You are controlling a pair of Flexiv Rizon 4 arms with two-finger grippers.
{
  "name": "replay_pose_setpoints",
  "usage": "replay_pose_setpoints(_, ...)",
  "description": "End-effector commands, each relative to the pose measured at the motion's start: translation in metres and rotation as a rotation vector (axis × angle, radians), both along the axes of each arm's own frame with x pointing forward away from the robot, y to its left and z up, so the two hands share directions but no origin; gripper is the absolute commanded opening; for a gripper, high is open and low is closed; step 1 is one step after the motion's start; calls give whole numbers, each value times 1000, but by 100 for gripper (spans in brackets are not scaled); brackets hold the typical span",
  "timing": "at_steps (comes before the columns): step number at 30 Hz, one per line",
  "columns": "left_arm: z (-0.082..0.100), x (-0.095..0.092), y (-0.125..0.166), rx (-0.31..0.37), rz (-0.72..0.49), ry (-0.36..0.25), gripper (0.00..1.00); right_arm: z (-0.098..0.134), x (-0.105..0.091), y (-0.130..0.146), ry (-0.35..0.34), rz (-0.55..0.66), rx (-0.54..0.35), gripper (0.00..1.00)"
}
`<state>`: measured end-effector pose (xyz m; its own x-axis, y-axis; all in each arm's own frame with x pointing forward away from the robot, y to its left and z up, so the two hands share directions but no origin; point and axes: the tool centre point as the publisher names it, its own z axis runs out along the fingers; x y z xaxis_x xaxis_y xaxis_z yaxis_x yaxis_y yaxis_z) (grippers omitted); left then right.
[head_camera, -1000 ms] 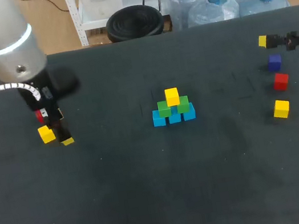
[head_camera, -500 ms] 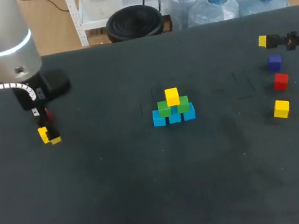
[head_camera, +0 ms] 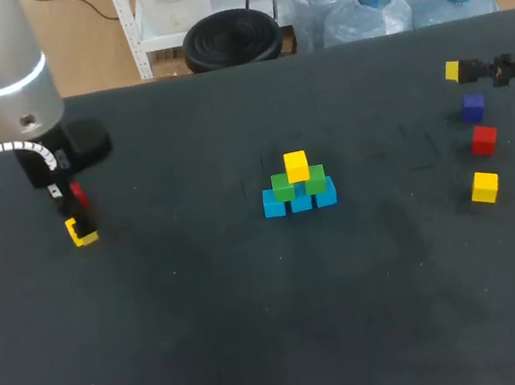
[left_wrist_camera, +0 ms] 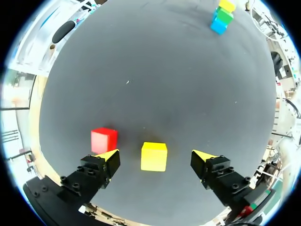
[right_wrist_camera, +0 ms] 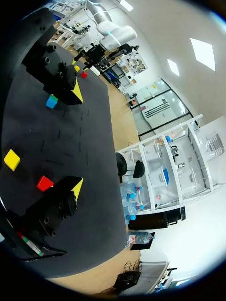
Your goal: Place the blue cubes, place green cubes on the blue cubes, place the yellow cubes on the green cubes, then place the red cubes on the yellow cubes, and place purple cube on the red cubes.
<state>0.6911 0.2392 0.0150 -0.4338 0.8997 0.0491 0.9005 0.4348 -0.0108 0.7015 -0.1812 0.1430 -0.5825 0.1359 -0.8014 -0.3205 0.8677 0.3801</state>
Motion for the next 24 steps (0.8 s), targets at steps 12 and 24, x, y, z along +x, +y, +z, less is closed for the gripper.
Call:
replay_pose_setpoints(12, -5, -9, 1, -13, -2, 14, 96, 1, 0, -1, 1, 2, 1, 100)
replay_pose_setpoints(24, -9, -4, -1, -9, 1, 17, 13, 1, 0, -1, 1, 2, 1, 100)
